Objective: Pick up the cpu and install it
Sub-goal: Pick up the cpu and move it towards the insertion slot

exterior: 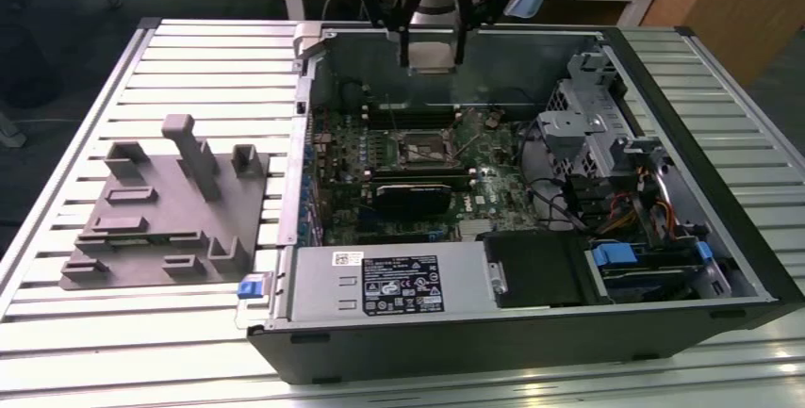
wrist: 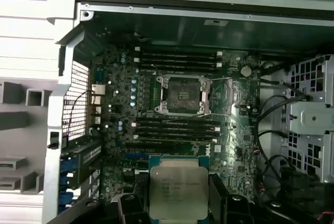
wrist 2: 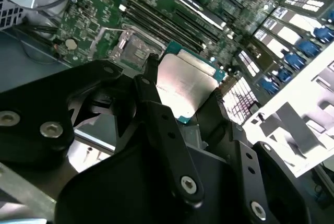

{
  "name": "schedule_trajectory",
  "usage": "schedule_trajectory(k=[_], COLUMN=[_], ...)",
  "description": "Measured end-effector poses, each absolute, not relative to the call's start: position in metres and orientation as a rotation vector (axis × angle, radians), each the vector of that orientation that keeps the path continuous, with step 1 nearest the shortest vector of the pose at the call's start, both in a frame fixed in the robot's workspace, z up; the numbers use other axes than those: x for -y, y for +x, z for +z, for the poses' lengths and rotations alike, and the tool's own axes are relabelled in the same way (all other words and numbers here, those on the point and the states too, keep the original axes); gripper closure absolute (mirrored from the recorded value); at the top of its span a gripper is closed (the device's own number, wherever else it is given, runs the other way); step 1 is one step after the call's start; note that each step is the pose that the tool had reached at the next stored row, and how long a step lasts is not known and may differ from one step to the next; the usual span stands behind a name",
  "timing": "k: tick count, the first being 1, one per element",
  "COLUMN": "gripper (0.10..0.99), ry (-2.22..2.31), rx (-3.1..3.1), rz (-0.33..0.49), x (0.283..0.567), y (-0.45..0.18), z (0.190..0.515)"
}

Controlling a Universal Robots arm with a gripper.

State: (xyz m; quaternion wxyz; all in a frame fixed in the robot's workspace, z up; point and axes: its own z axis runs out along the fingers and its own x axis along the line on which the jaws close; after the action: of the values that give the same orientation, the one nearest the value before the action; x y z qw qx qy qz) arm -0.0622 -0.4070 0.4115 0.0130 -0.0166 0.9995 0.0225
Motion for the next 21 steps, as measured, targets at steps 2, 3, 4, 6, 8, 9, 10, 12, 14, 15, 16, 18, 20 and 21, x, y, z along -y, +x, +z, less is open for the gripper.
schedule_trajectory(k=[2,3,4,6,8,9,10,12,14,15,16,18,20,21], gripper=[0.545,0.545,0.545,0.545,0.545,0.545,0.545,0.545,0.545,0.545,0.545,0.545,0.545,0.545], ry=[-0.052,-0.052,-0.052,-0.052,-0.052,-0.052,-0.052,-0.052,-0.052,-0.052,-0.052,-0.052,-0.052,-0.052], rx=[-3.115,-3.115,-3.115,-3.114,-3.114,-3.115,-3.115,-3.114,-3.114,-3.115,-3.115,-3.115,-3.115,-3.115], rz=[0.07,0.07,0.07,0.07,0.07,0.07,0.07,0.07,0.07,0.07,0.07,0.07,0.07,0.07], x=[0.407,0.407,0.407,0.407,0.407,0.407,0.407,0.407,0.407,0.407,0.407,0.406,0.406,0.406], y=[-0.059,-0.058,-0.056,-0.054,-0.053,-0.052,-0.051,-0.05,-0.049,-0.049,-0.049,-0.048,-0.047,-0.047], z=[0.408,0.406,0.405,0.401,0.397,0.395,0.394,0.39,0.386,0.385,0.383,0.379,0.376,0.375])
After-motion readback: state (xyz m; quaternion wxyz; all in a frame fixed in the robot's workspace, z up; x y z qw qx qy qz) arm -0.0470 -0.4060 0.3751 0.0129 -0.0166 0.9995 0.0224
